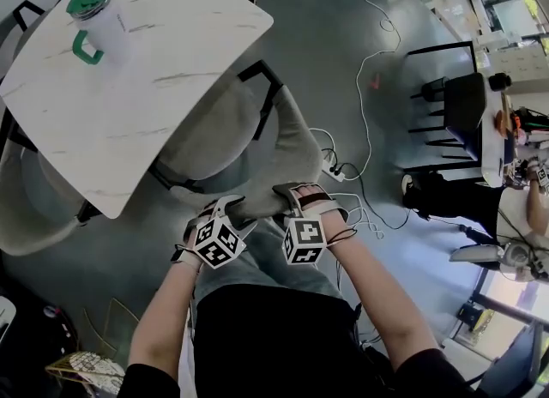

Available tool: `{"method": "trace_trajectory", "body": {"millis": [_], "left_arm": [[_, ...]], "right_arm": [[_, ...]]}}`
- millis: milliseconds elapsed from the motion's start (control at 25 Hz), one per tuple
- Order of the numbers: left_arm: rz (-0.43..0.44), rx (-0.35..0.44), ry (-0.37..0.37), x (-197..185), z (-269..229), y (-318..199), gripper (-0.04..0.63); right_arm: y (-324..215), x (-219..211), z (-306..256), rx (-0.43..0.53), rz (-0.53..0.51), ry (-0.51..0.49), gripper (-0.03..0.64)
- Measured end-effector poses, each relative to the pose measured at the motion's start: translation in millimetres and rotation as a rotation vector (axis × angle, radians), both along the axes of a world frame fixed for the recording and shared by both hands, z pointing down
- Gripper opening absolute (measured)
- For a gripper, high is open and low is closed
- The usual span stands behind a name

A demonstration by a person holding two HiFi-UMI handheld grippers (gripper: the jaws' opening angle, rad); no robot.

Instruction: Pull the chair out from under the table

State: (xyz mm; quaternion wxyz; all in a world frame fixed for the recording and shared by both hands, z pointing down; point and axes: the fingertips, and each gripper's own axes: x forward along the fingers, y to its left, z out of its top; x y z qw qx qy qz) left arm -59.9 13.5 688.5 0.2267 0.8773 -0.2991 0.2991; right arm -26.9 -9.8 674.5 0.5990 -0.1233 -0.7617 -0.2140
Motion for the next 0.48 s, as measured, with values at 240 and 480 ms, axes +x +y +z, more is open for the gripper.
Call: {"method": "trace_trajectory", "body": {"millis": [240, 480], "left_arm": [[0.0, -0.02, -0.001, 5.5, 12.4, 2.6, 0.247], [0.001, -0.012, 0.008, 4.1, 15.0, -2.8, 0.194]], "right_arm": [[-10.6, -2.3, 10.2, 0.139, -0.003, 0.004, 0.295], [-14.8, -1.0, 17.8, 0.19, -0.012, 0.051, 0.285]]}}
